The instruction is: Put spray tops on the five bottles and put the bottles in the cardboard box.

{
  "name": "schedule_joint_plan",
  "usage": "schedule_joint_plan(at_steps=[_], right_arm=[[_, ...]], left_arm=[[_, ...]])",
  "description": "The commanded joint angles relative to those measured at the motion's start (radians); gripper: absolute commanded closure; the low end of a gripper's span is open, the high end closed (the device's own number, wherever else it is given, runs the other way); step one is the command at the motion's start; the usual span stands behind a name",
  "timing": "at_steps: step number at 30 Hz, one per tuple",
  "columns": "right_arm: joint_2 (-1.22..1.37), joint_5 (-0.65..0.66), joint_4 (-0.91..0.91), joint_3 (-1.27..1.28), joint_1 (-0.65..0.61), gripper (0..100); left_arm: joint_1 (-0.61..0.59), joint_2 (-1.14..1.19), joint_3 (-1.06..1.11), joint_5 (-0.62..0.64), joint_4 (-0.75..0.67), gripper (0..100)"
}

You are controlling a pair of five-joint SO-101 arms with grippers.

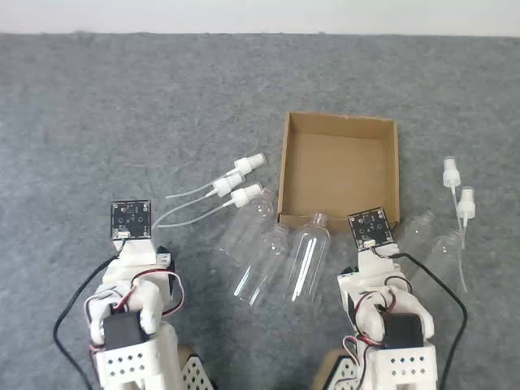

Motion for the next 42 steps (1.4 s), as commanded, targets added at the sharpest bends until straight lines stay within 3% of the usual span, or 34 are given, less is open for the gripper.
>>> schedule_joint_plan(at_steps=[1, 42], right_arm=[[-0.015, 0.012, 0.008, 0.021, 0.010, 99.1], [-0.016, 0.012, 0.018, -0.009, 0.016, 98.9]], left_arm=[[0.002, -0.018, -0.007, -0.006, 0.003, 91], [0.006, -0.018, -0.007, -0.003, 0.003, 91]])
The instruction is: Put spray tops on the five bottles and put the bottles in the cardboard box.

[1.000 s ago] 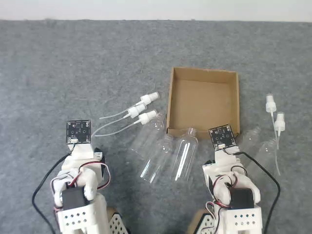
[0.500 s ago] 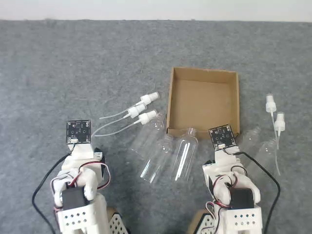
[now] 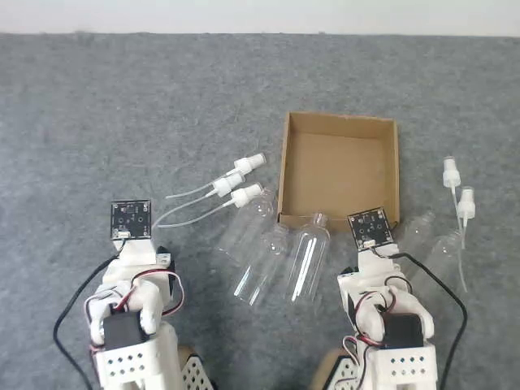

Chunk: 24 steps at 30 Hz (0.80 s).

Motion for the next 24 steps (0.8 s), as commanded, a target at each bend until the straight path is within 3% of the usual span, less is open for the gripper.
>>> schedule_joint_plan(at_steps=[1, 8, 15, 24], right_arm=[[-0.016, 0.012, 0.013, -0.025, 0.016, 98.9], [-0.016, 0.028, -0.019, -0.103, 0.008, 98.8], [-0.016, 0.213, -0.128, -0.221, 0.016, 99.0], [0.015, 0.198, -0.031, -0.557, 0.068, 94.3]], left_arm=[[0.005, -0.018, -0.007, -0.003, 0.002, 91], [0.000, -0.018, -0.007, -0.006, 0.005, 91], [0.000, -0.018, -0.007, -0.005, 0.005, 91], [0.000, -0.018, -0.007, -0.003, 0.005, 91]])
